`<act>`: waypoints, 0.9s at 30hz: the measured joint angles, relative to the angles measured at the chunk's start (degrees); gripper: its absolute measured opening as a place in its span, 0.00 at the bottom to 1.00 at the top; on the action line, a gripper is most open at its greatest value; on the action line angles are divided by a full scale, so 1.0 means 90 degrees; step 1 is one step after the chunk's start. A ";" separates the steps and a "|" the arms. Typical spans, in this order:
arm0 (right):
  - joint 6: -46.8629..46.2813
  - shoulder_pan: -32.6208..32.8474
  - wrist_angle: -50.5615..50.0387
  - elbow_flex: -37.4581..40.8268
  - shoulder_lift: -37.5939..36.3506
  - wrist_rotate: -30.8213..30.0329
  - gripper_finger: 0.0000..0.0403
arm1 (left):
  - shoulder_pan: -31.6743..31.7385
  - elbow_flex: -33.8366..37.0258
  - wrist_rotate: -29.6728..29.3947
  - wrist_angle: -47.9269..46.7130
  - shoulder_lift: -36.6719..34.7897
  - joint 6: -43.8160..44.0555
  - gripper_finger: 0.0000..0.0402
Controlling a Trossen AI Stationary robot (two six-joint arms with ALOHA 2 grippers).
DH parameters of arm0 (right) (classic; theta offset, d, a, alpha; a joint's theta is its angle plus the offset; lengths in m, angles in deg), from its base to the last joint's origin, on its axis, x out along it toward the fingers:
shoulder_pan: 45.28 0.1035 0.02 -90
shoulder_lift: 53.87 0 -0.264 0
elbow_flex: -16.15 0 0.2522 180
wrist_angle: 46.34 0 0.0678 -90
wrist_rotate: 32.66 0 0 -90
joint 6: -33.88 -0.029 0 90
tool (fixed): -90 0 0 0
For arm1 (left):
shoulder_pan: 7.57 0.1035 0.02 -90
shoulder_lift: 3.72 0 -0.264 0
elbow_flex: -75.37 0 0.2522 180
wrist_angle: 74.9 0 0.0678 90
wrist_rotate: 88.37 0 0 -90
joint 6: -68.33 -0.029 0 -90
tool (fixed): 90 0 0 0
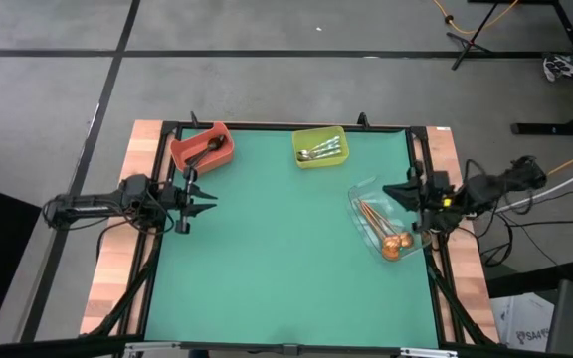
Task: Sort silverware by color (type)
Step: Return to Home Position
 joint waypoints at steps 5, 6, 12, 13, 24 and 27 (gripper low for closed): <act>0.0006 -0.0591 0.1247 0.1021 -0.0181 0.0557 0.01 | -0.0256 -0.0001 0.0000 0.0002 -0.0002 0.0002 0.18; -0.0002 -0.0771 0.1358 0.1163 -0.0258 0.0782 0.01 | -0.0293 -0.0002 0.0000 0.0000 -0.0001 0.0002 0.18; -0.0474 -0.1974 0.1536 0.1742 -0.0703 0.2276 0.01 | -0.0350 0.0000 0.0000 0.0000 -0.0002 0.0002 0.18; -0.0520 -0.2142 0.1536 0.1797 -0.0758 0.2553 0.01 | -0.0349 0.0000 0.0000 -0.0002 -0.0002 0.0002 0.18; -0.1011 -0.3153 0.0539 0.1938 -0.1058 0.3272 0.01 | -0.0350 -0.0002 0.0000 -0.0002 -0.0002 0.0002 0.18; -0.1012 -0.3262 0.0362 0.1938 -0.1233 0.3271 0.01 | -0.0348 0.0000 0.0000 0.0000 -0.0002 0.0003 0.18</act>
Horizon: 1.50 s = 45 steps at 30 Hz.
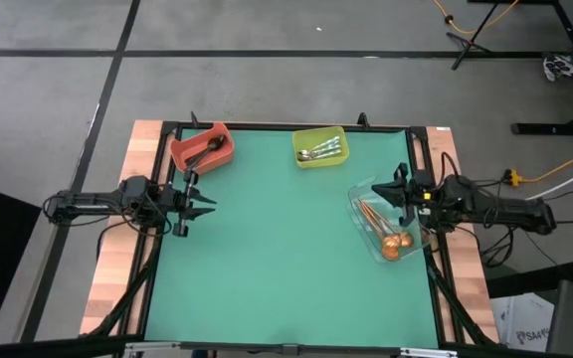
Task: Sort silverware by color (type)
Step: Return to Home Position
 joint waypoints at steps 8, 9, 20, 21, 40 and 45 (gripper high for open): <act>-0.0002 -0.0034 -0.0838 0.0000 -0.0936 -0.0007 0.01 | 0.0000 0.0000 0.0000 0.0000 0.0002 0.0000 0.18; -0.0002 -0.0034 -0.0974 0.0000 -0.1071 -0.0009 0.01 | 0.0000 0.0000 0.0000 0.0000 0.0000 0.0001 0.18; -0.0015 -0.0027 -0.1202 0.0276 -0.1133 -0.0323 0.01 | 0.0253 0.0000 0.0000 0.0000 0.0000 0.0000 0.18; -0.0055 -0.0027 -0.1173 0.0358 -0.1137 -0.0389 0.01 | 0.0291 0.0000 0.0000 -0.0002 0.0000 0.0000 0.18; 0.0623 -0.0025 -0.0815 0.0957 -0.1026 -0.0679 0.01 | 0.0350 0.0000 0.0000 -0.0002 0.0000 0.0000 0.18; 0.1272 -0.0027 -0.0815 0.0957 -0.0901 -0.0721 0.01 | 0.0350 0.0000 0.0000 -0.0001 0.0000 -0.0002 0.18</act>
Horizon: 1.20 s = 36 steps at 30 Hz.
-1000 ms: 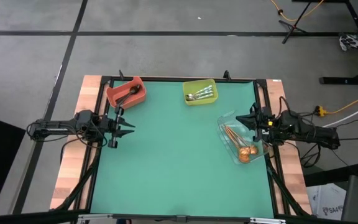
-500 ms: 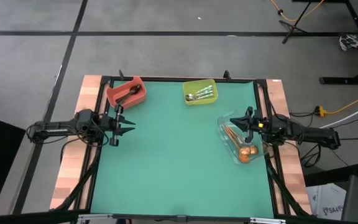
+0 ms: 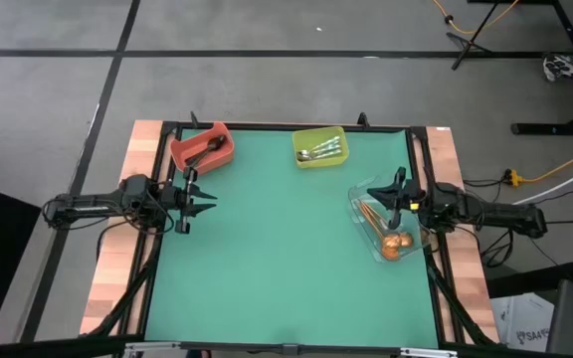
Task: Sort silverware by color (type)
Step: Return to Home Position
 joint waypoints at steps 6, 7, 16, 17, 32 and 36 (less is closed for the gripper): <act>0.0237 0.0002 -0.0005 0.0000 0.0116 0.0027 0.01 | 0.0000 -0.0001 0.0000 0.0000 0.0000 0.0002 0.18; 0.0237 0.0001 -0.0006 0.0000 0.0119 0.0027 0.01 | 0.0000 0.0000 0.0000 -0.0001 0.0000 0.0002 0.18; 0.0230 0.0002 -0.0012 0.0000 0.0118 0.0034 0.01 | 0.0000 -0.0002 0.0000 -0.0001 0.0000 0.0002 0.18; 0.0227 0.0002 -0.0012 0.0000 0.0118 0.0034 0.01 | 0.0000 0.0000 0.0000 -0.0001 0.0000 0.0002 0.18; 0.0223 0.0002 -0.0013 0.0002 0.0118 0.0034 0.01 | 0.0000 0.0000 0.0000 -0.0001 0.0001 0.0002 0.18; 0.0223 0.0002 -0.0015 0.0005 0.0118 0.0034 0.01 | 0.0000 0.0000 0.0000 -0.0001 0.0001 0.0002 0.18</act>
